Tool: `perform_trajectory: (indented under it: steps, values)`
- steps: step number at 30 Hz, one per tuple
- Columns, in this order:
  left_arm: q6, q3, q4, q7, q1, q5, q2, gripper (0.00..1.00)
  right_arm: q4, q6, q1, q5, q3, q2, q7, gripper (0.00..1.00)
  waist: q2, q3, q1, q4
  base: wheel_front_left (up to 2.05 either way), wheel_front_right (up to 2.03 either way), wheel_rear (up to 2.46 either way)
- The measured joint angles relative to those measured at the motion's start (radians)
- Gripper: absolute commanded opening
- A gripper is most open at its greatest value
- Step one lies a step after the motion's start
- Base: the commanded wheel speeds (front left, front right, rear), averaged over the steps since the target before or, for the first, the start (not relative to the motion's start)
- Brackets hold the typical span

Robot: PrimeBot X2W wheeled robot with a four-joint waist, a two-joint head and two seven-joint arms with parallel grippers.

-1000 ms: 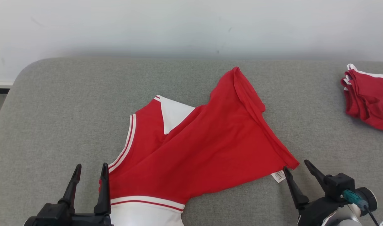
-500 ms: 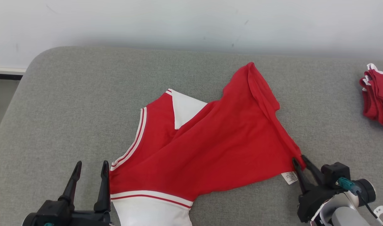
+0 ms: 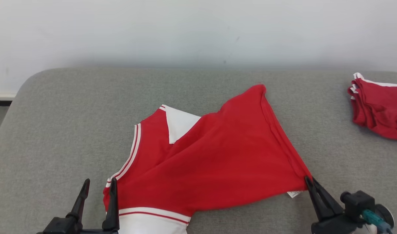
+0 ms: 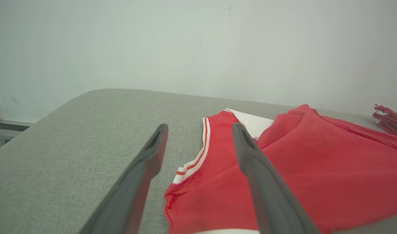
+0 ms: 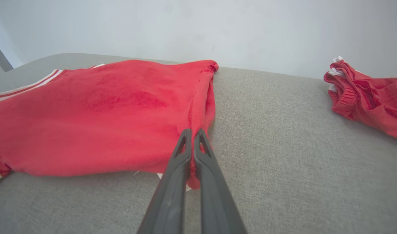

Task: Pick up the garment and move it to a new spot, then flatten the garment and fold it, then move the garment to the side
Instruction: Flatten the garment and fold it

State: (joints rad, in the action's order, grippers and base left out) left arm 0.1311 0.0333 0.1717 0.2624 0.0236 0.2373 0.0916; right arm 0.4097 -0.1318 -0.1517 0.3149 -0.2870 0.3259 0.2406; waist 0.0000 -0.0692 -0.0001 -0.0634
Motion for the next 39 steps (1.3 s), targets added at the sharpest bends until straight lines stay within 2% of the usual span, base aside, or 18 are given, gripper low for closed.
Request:
perform_trajectory:
  steps: [7,10,13,15,19,27,39]
  values:
    - [0.0,-0.003,-0.003,0.0,-0.005,0.0,-0.005,1.0,-0.315,0.0,0.247,0.072,0.082,-0.035,-0.2,0.0,0.0,0.014,-0.0001,0.032,0.0,0.0,0.0]
    - [0.0,-0.002,-0.002,0.0,-0.005,0.0,-0.006,1.0,-0.407,0.0,0.309,0.093,0.126,-0.053,-0.274,0.0,0.0,0.008,0.0,0.035,0.0,0.0,0.0]
    - [0.0,0.001,0.0,0.0,-0.004,0.001,-0.005,1.0,-0.438,0.0,0.328,0.086,0.156,-0.053,-0.321,0.01,0.0,0.003,0.0001,0.033,0.0,0.0,0.0]
    - [0.0,0.004,0.002,0.0,-0.002,0.002,-0.006,1.0,-0.443,0.0,0.331,0.066,0.17,-0.058,-0.339,1.0,0.0,0.002,0.0001,0.029,0.0,0.0,0.0]
    - [0.0,0.006,0.007,0.0,0.002,0.003,-0.006,1.0,-0.436,0.0,0.325,-0.011,0.18,-0.045,-0.34,1.0,0.0,0.001,0.0001,0.018,0.0,0.0,0.0]
    - [0.0,-0.005,0.007,0.0,0.0,0.005,-0.007,1.0,-0.391,0.0,0.315,-0.028,0.202,-0.062,-0.312,1.0,0.0,0.009,0.0001,-0.003,0.0,0.0,0.0]
    - [0.0,0.008,0.006,0.0,0.002,0.005,-0.006,1.0,-0.126,0.0,0.169,-0.053,0.101,-0.047,-0.281,1.0,0.0,0.001,0.0001,-0.012,0.0,0.0,0.0]
